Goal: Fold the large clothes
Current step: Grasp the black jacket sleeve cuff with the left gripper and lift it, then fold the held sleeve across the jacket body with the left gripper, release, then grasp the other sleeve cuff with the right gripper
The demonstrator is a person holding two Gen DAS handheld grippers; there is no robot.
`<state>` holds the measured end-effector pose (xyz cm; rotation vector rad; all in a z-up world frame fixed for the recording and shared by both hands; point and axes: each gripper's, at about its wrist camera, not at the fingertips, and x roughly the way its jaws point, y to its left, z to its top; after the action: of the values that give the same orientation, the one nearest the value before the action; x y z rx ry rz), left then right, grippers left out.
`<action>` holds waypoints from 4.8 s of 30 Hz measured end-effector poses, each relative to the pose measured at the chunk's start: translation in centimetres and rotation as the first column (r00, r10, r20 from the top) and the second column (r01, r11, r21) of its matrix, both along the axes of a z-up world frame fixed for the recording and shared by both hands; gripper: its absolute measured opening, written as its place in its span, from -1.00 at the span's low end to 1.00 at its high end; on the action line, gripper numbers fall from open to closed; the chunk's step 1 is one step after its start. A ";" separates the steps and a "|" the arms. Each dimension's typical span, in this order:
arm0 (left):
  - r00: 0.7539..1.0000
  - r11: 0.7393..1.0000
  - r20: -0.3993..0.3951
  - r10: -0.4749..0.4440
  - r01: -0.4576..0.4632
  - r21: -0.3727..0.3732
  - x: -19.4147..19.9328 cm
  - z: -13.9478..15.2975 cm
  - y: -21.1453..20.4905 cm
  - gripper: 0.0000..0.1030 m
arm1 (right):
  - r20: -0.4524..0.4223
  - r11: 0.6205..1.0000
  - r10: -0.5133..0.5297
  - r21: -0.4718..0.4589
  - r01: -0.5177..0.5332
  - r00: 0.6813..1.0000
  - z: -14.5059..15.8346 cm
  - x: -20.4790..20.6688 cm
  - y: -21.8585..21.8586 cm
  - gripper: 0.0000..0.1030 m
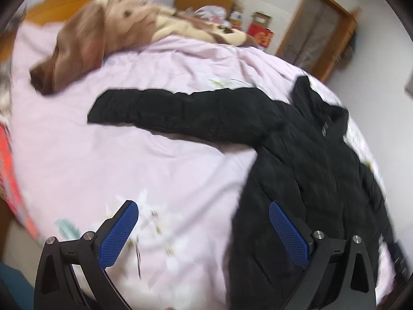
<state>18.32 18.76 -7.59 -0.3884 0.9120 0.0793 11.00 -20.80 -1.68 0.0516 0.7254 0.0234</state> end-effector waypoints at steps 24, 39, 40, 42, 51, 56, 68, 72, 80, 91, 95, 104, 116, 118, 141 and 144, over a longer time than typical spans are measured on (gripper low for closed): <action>0.919 0.850 -0.158 0.361 -0.394 -0.349 16.3 -11.4 16.8 0.98 | -0.076 0.966 0.249 -0.044 -0.253 0.965 -4.3 11.6 11.1 0.84; 0.906 0.875 -0.039 0.422 -0.418 -0.246 18.0 -8.2 15.9 -0.58 | -0.108 0.975 0.214 -0.045 -0.220 0.971 -5.4 12.5 10.2 0.84; 0.915 0.889 -0.021 0.403 -0.397 -0.227 18.0 -7.5 15.4 -0.59 | -0.102 0.975 0.210 -0.045 -0.215 0.972 -5.3 12.5 10.0 0.84; 0.928 0.916 0.032 0.370 -0.359 -0.181 17.9 -5.6 14.1 -0.61 | -0.089 0.978 0.202 -0.042 -0.206 0.975 -4.9 12.4 9.6 0.84; 0.957 0.996 0.284 0.050 -0.070 0.062 18.9 3.2 2.9 -0.62 | -0.037 0.989 0.148 -0.026 -0.149 0.988 -3.3 12.4 6.5 0.84; 0.939 0.990 0.320 -0.126 0.098 0.102 19.9 5.3 -4.5 -0.62 | -0.020 0.996 0.087 0.001 -0.087 0.996 -2.8 12.4 3.8 0.84; 0.901 0.949 0.301 -0.313 0.288 0.124 21.4 4.4 -18.4 -0.64 | 0.004 0.999 -0.029 0.040 0.028 1.000 -1.9 12.7 -3.0 0.84; 0.892 0.937 0.287 -0.349 0.329 0.115 22.0 3.7 -22.3 -0.64 | 0.003 0.996 -0.071 0.055 0.070 0.998 -2.0 12.9 -5.4 0.84; 0.862 0.901 0.264 -0.434 0.421 0.106 22.1 1.9 -29.5 -0.64 | -0.012 0.987 -0.144 0.069 0.145 0.989 -3.1 12.7 -9.6 0.84; 0.822 0.848 0.213 -0.527 0.525 0.072 22.1 -2.1 -37.3 -0.64 | -0.042 0.964 -0.252 0.079 0.254 0.967 -4.6 11.7 -14.9 0.84; 0.821 0.839 0.175 -0.543 0.538 0.083 22.3 -3.9 -38.8 -0.64 | -0.062 0.960 -0.266 0.080 0.270 0.962 -5.4 11.6 -15.9 0.84; 0.807 0.816 0.129 -0.576 0.576 0.043 23.2 -5.3 -38.8 -0.32 | -0.086 0.954 -0.282 0.085 0.289 0.956 -6.0 11.4 -16.8 0.84; 0.834 0.864 0.228 -0.503 0.494 0.099 23.1 0.9 -28.5 0.55 | -0.099 0.948 -0.238 0.192 0.253 0.966 -5.5 17.3 -17.2 0.84; 0.878 0.901 0.202 -0.433 0.415 0.125 24.6 0.9 -25.3 0.55 | -0.123 0.948 -0.226 0.199 0.247 0.966 -5.7 19.0 -17.1 0.84; 0.936 0.902 0.007 -0.353 0.338 0.270 31.0 -5.5 -20.9 0.55 | -0.099 0.968 -0.183 0.159 0.197 0.978 -6.4 22.9 -15.6 -0.92; 0.942 0.914 -0.004 -0.335 0.325 0.243 31.4 -6.1 -20.8 0.56 | -0.147 0.970 -0.189 0.125 0.208 0.971 -7.7 23.6 -15.4 -0.92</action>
<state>49.71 -2.07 -13.72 -0.0054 0.9074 -0.1276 34.65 -36.20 -9.42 0.2621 0.8499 -0.1225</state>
